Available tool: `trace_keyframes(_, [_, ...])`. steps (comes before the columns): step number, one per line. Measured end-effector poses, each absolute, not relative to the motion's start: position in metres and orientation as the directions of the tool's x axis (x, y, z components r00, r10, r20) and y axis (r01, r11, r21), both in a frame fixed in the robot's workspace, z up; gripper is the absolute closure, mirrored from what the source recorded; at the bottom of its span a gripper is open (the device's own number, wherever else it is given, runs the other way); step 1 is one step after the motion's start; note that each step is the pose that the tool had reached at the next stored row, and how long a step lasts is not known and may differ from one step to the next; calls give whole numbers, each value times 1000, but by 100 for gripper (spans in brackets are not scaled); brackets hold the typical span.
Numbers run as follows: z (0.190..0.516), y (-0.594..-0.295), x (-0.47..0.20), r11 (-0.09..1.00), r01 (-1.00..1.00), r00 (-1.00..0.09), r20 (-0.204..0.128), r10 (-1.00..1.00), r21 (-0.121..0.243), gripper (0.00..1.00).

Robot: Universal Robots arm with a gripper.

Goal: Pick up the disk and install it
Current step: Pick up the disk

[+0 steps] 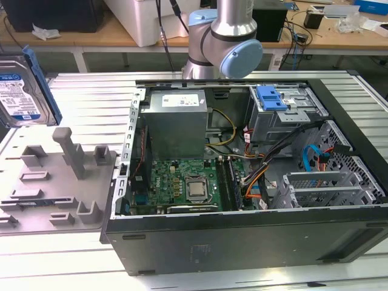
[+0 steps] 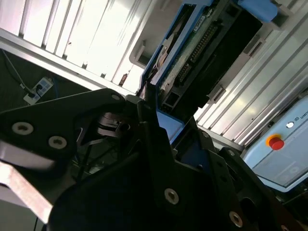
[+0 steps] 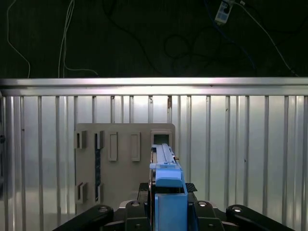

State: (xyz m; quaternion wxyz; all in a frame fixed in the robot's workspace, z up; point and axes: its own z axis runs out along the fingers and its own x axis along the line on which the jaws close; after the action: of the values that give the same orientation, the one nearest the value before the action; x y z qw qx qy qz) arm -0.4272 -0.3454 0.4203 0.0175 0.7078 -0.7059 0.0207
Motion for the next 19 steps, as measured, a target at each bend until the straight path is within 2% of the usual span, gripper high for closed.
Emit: trace_keyframes(19, [446, -345, -427, -3, -1000, 3, 54, -999, -4, 64])
